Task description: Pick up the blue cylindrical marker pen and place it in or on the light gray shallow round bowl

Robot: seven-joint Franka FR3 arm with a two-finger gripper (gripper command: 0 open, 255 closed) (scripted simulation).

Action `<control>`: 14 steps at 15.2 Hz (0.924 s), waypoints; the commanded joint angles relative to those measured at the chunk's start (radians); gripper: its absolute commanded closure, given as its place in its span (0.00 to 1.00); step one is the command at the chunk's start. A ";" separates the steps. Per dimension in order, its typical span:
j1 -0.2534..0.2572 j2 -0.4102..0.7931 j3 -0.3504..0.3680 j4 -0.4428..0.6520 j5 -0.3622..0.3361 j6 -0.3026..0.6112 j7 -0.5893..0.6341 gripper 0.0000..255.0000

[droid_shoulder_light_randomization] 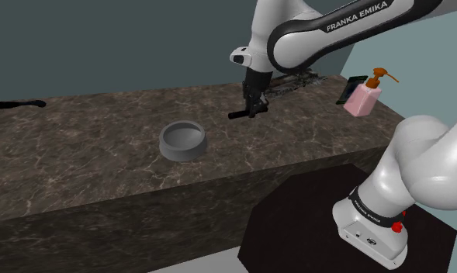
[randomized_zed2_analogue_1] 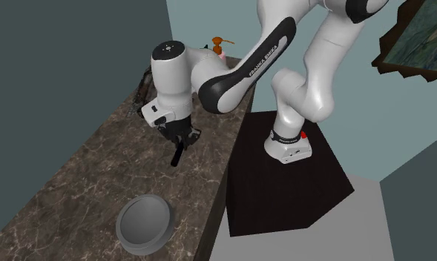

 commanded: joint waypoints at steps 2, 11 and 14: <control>0.025 0.093 0.029 0.095 0.018 -0.003 0.042 1.00; 0.085 0.377 0.096 0.435 0.035 -0.063 0.156 1.00; 0.104 0.477 0.110 0.570 0.033 -0.100 0.190 1.00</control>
